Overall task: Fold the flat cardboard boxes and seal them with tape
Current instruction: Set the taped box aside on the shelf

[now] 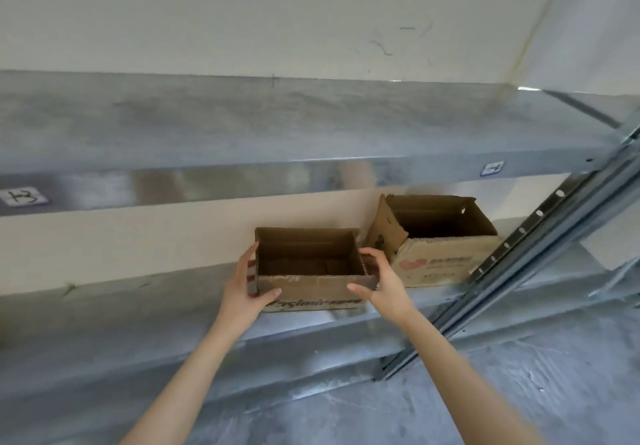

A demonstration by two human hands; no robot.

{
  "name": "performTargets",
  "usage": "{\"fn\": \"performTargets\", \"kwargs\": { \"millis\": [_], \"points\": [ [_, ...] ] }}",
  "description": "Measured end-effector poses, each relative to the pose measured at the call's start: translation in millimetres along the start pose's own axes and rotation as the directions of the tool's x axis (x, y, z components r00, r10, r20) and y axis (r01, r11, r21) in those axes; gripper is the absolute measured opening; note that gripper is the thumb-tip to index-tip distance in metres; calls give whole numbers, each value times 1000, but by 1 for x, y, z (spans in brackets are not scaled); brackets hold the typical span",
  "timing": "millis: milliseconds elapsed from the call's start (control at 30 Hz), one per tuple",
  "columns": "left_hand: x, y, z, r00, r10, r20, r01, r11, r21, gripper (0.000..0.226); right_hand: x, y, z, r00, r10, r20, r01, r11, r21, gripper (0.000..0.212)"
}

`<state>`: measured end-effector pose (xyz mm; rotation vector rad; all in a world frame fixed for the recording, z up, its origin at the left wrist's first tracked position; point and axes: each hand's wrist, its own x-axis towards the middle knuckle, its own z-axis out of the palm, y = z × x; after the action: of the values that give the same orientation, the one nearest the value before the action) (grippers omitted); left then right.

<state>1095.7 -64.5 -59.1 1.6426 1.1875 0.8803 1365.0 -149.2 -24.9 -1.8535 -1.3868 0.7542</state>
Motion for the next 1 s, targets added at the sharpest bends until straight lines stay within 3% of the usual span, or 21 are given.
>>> {"fn": "performTargets", "kwargs": {
  "millis": [233,433,633,833,1000],
  "points": [
    [-13,23,25,976,-58,-211,72,996,57,89,7,-2,-19,988,-149,39,151,987,-53,60],
    [-20,33,48,958,-111,-266,130,990,54,70,9,-8,-29,972,-236,21,237,969,-66,60],
    [-19,44,59,954,-159,-255,176,983,46,63,20,-29,-41,948,-319,15,319,943,-100,47],
    [-29,49,15,936,-101,-338,200,941,274,37,43,-57,-22,935,-322,149,341,932,-123,47],
    [-51,54,-61,887,25,-461,308,711,632,40,58,-107,32,894,-358,269,417,885,-208,50]
  ]
}}
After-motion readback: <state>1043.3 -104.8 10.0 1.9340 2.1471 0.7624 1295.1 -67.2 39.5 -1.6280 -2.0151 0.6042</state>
